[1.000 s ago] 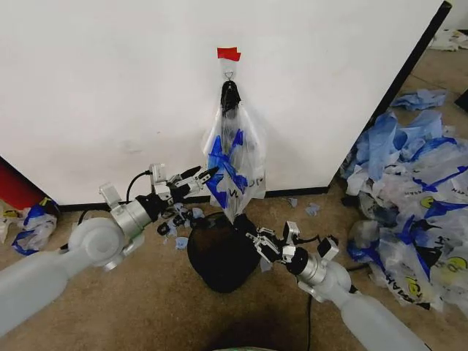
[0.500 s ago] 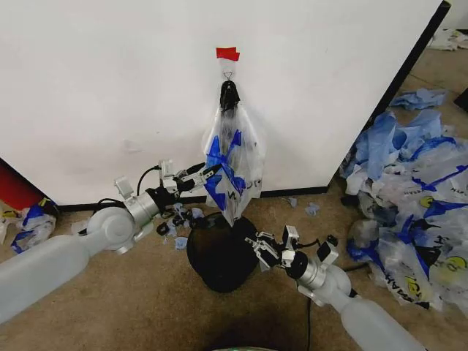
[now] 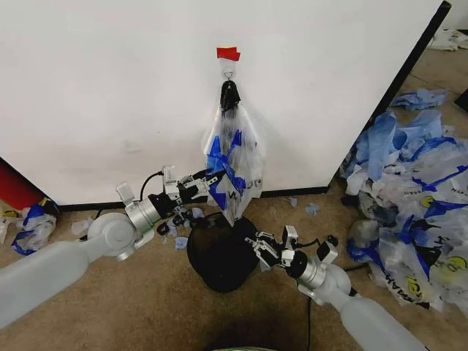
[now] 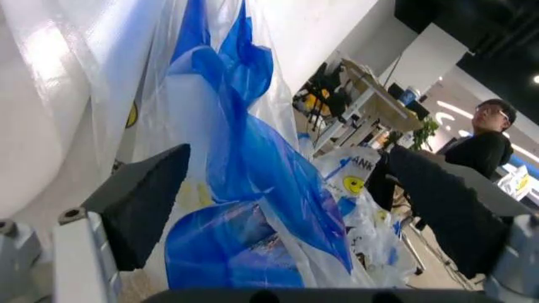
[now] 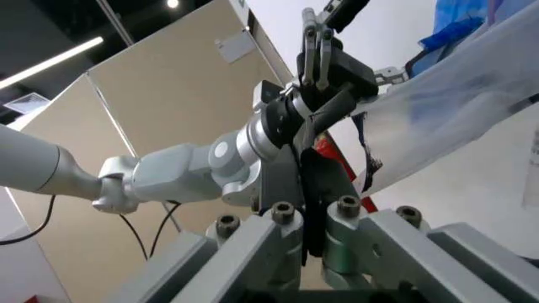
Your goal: Pick up the garbage bag from the wall and place it over the trash bin.
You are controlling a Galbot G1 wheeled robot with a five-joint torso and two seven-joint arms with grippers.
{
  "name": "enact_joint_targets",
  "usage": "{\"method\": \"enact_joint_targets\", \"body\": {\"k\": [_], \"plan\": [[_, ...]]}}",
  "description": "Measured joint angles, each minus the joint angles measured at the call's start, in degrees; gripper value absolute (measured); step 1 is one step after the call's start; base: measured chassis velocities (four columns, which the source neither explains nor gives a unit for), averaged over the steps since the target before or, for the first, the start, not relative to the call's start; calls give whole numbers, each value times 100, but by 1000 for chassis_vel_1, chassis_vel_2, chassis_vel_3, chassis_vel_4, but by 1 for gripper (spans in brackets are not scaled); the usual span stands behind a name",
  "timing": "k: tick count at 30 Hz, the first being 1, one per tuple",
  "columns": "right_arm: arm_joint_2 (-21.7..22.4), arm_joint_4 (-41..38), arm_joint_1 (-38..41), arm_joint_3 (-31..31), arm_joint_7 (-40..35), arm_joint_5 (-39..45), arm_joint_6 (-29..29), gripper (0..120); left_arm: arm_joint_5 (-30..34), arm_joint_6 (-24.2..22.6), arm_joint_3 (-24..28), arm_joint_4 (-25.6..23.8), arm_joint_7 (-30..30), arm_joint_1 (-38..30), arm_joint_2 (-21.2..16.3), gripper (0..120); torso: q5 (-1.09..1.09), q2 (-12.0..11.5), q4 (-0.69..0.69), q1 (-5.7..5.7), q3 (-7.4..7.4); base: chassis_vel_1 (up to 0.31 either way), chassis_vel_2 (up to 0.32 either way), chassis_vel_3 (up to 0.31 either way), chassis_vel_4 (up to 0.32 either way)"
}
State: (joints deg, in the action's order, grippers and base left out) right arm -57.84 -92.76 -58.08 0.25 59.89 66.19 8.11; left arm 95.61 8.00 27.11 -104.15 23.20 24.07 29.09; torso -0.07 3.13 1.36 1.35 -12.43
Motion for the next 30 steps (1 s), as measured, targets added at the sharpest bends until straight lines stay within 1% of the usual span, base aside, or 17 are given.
{"method": "enact_joint_targets", "body": {"k": [2,7,8,10,11,12,15,16,19,22,24,25,27,30], "plan": [[4,-6,-9,11,-15,-3,11,0,-4,-8,55,28,12,-52,4,86,1,0,0,0,0,0,0,0,0],[2,-15,-27,26,-36,-24,29,0,-33,-40,174,64,91,-138,-2,66,0,0,-1,0,0,0,0,0,0],[2,-15,-27,26,-36,-24,29,0,-33,-40,174,64,91,-138,-2,66,0,0,-1,0,0,0,0,0,0],[-4,-14,-27,30,-44,-43,40,0,-32,-59,211,86,108,-191,12,57,0,0,-1,0,0,0,0,0,0],[-5,-14,-27,31,-45,-45,42,0,-31,-66,229,93,118,-213,13,56,0,0,-1,0,0,0,0,0,0],[-9,-14,-28,35,-51,-54,48,0,-28,-88,293,121,155,-285,14,48,1,0,0,0,0,0,0,0,0],[-22,-10,-40,43,-53,-78,56,0,-19,-92,347,134,189,-352,19,36,0,0,0,0,0,0,0,0,0],[-22,-10,-40,43,-53,-78,56,0,-19,-92,347,134,189,-352,19,36,0,0,0,0,0,0,0,0,0],[-40,4,-44,44,-53,-93,62,0,-15,-92,358,111,197,-362,11,26,0,0,-1,0,0,0,0,0,0],[-64,12,-44,45,-59,-109,64,0,0,-91,387,78,215,-384,-36,10,0,0,-1,0,0,0,0,0,0],[-65,12,-44,45,-60,-110,64,0,0,-91,388,74,215,-385,-41,8,0,0,-1,0,0,0,0,0,0],[-65,13,-44,45,-61,-115,64,0,2,-90,389,55,215,-385,-59,4,0,0,-1,0,0,0,0,0,0],[-64,13,-38,42,-61,-115,62,0,5,-88,390,20,215,-385,-89,0,1,0,-1,0,0,0,0,0,0],[-61,8,-31,38,-61,-113,59,0,5,-81,400,-2,215,-384,-117,0,0,0,-1,0,0,0,0,0,0]]}}
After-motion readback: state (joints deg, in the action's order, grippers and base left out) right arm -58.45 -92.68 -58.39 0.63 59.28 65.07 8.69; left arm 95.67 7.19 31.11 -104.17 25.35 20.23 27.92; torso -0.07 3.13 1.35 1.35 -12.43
